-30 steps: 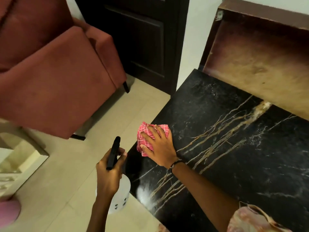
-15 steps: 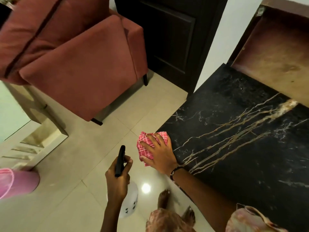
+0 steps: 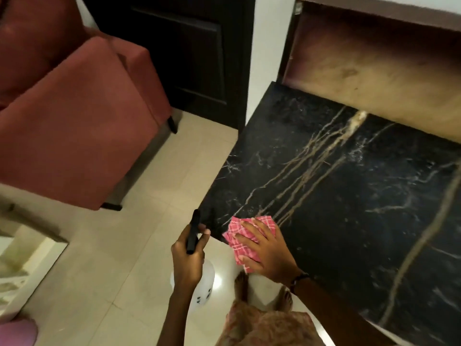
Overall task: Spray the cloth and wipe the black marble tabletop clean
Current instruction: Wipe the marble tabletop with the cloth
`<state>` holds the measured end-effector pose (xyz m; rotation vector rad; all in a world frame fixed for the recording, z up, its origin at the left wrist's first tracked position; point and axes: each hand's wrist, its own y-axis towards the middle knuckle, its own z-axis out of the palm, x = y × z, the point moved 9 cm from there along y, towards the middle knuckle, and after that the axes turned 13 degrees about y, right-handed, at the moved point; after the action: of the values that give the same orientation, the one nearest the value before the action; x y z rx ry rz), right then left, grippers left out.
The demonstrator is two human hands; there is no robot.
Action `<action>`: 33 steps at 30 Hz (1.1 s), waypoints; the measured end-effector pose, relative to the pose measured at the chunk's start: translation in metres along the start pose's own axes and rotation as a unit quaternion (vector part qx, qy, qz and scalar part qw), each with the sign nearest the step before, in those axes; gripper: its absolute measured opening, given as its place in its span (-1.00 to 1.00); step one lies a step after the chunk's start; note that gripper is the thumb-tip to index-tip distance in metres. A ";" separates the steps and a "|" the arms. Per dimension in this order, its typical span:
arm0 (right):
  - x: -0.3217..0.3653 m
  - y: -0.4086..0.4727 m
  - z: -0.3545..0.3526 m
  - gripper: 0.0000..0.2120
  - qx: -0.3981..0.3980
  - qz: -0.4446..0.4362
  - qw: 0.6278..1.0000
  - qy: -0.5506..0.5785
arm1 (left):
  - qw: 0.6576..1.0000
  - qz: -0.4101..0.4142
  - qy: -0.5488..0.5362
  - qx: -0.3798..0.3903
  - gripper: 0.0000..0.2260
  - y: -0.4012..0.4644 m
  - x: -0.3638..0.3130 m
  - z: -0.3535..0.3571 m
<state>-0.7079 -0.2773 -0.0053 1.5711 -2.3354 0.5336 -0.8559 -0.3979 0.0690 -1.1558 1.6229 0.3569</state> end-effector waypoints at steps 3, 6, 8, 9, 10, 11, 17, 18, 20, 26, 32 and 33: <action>-0.033 -0.054 -0.002 -0.44 0.012 0.069 0.997 0.017 | 0.998 0.005 -0.013 0.058 -0.94 -0.002 -0.014 0.031; -0.072 -0.112 -0.007 -0.44 0.008 0.138 0.990 0.028 | 0.995 0.011 -0.022 0.099 -0.91 -0.002 -0.031 0.056; -0.096 -0.139 -0.015 -0.45 -0.010 0.178 0.984 0.025 | 0.993 0.030 -0.010 0.117 -0.89 -0.001 -0.044 0.068; -0.108 -0.147 -0.021 -0.46 -0.022 0.200 0.979 0.027 | 0.991 0.040 -0.003 0.129 -0.88 0.001 -0.052 0.074; -0.119 -0.148 -0.028 -0.45 -0.035 0.221 0.974 0.032 | 0.989 0.049 0.003 0.140 -0.87 0.002 -0.059 0.079; -0.129 -0.143 -0.035 -0.44 -0.049 0.240 0.969 0.037 | 0.987 0.057 0.010 0.151 -0.86 0.005 -0.066 0.085; -0.140 -0.027 -0.066 -0.37 -0.109 0.319 0.939 0.071 | 0.977 0.106 0.015 0.186 -0.89 0.031 -0.108 0.105; -0.129 -0.003 -0.066 -0.38 -0.107 0.297 0.946 0.080 | 0.977 0.113 0.018 0.180 -0.87 0.036 -0.111 0.105; -0.098 0.031 -0.061 -0.42 -0.100 0.232 0.963 0.090 | 0.977 0.129 0.033 0.166 -0.83 0.047 -0.117 0.107; -0.051 0.001 -0.031 -0.46 -0.048 0.095 0.994 0.024 | 0.979 0.167 0.038 0.108 -0.88 0.071 -0.119 0.103; -0.080 -0.016 -0.033 -0.46 -0.053 0.274 0.954 0.111 | 0.981 0.183 0.001 0.071 -0.85 0.066 -0.114 0.103; -0.076 -0.010 -0.034 -0.46 -0.059 0.300 0.944 0.124 | 0.981 0.183 -0.006 0.069 -0.82 0.064 -0.110 0.104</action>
<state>-0.6694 -0.2028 -0.0059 0.6673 -2.5577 0.6545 -0.8517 -0.2374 0.1040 -0.7462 1.8209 0.4756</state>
